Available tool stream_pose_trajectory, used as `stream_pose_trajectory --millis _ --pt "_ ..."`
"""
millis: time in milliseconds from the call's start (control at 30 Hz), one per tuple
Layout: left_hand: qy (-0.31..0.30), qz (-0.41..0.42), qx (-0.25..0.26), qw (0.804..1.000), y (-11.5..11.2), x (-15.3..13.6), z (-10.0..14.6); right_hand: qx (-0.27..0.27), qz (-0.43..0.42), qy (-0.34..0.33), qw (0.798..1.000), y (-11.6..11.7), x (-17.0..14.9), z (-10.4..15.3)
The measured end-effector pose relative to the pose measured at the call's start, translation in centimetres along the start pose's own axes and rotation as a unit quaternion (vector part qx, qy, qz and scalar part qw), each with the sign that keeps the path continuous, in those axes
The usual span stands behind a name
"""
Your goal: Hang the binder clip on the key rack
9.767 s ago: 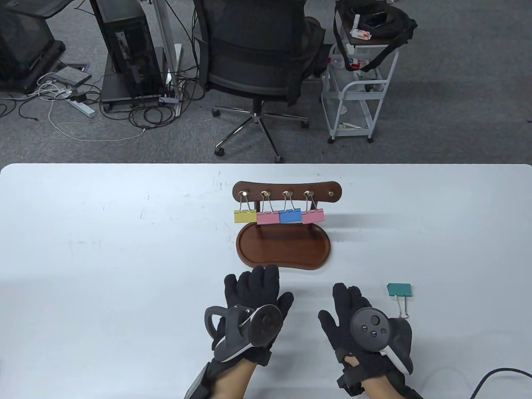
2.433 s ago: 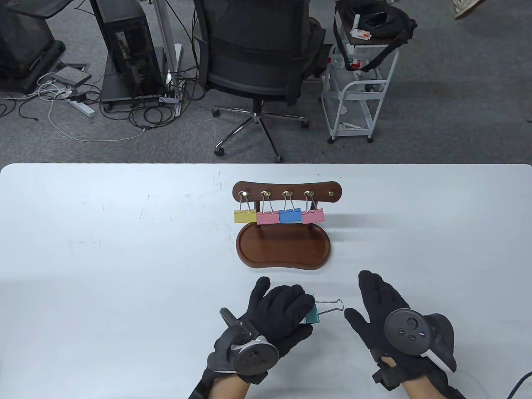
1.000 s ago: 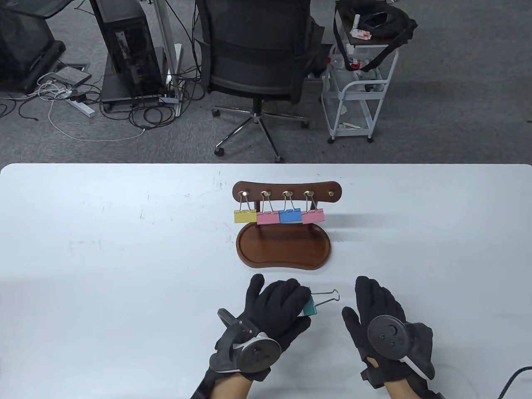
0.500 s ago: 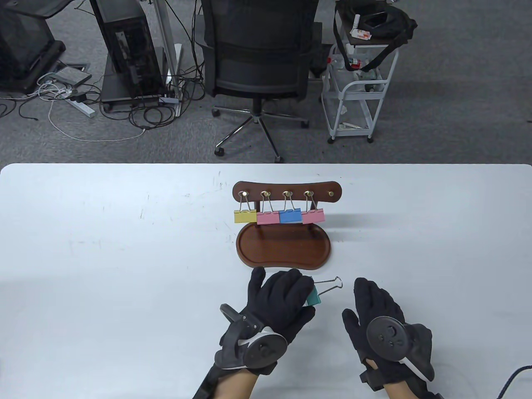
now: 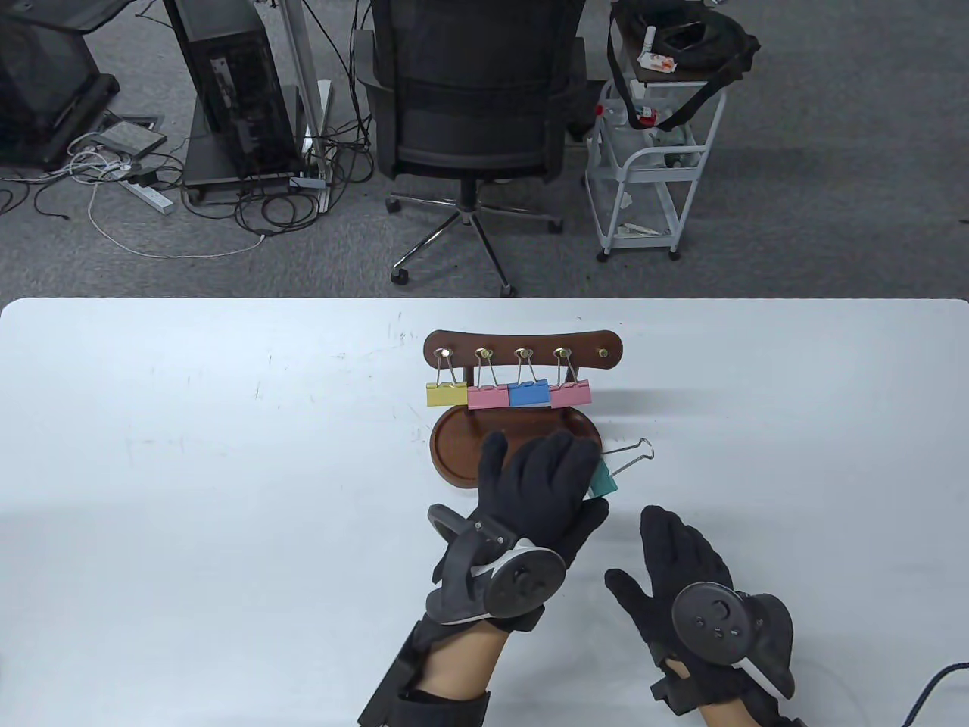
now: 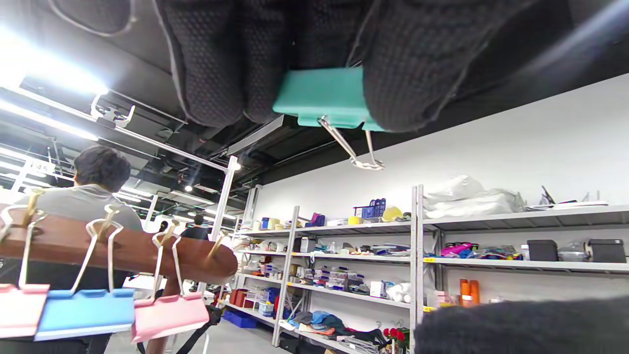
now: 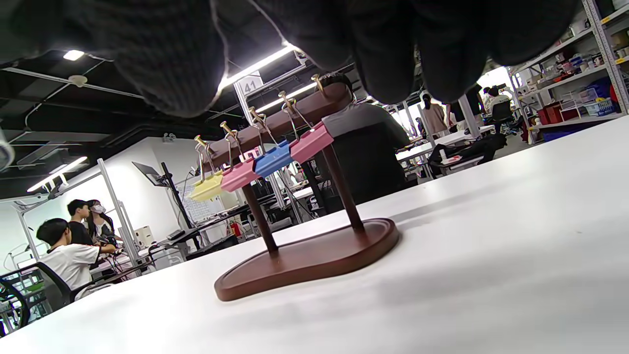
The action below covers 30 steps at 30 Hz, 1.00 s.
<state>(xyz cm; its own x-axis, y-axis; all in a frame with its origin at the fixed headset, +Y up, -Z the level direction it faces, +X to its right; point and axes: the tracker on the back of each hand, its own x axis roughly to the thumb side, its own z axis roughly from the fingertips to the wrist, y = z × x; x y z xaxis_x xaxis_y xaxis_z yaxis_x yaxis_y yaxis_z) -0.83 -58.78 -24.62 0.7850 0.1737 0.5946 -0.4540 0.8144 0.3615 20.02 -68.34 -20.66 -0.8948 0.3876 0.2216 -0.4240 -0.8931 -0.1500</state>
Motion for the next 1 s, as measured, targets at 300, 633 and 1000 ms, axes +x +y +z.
stream_pose_trajectory --millis 300,633,1000 --pt "0.034 -0.011 -0.019 0.999 -1.7 0.8 -3.4 -0.015 -0.006 0.009 1.000 -0.5 0.0 0.3" --pt "0.099 -0.021 -0.040 0.994 -3.8 -0.1 -6.7 -0.014 -0.009 0.021 1.000 -0.5 -0.1 0.3" --pt "0.163 -0.060 -0.050 0.983 -5.0 -1.9 -7.7 -0.001 -0.014 0.023 1.000 -0.5 0.0 0.3"
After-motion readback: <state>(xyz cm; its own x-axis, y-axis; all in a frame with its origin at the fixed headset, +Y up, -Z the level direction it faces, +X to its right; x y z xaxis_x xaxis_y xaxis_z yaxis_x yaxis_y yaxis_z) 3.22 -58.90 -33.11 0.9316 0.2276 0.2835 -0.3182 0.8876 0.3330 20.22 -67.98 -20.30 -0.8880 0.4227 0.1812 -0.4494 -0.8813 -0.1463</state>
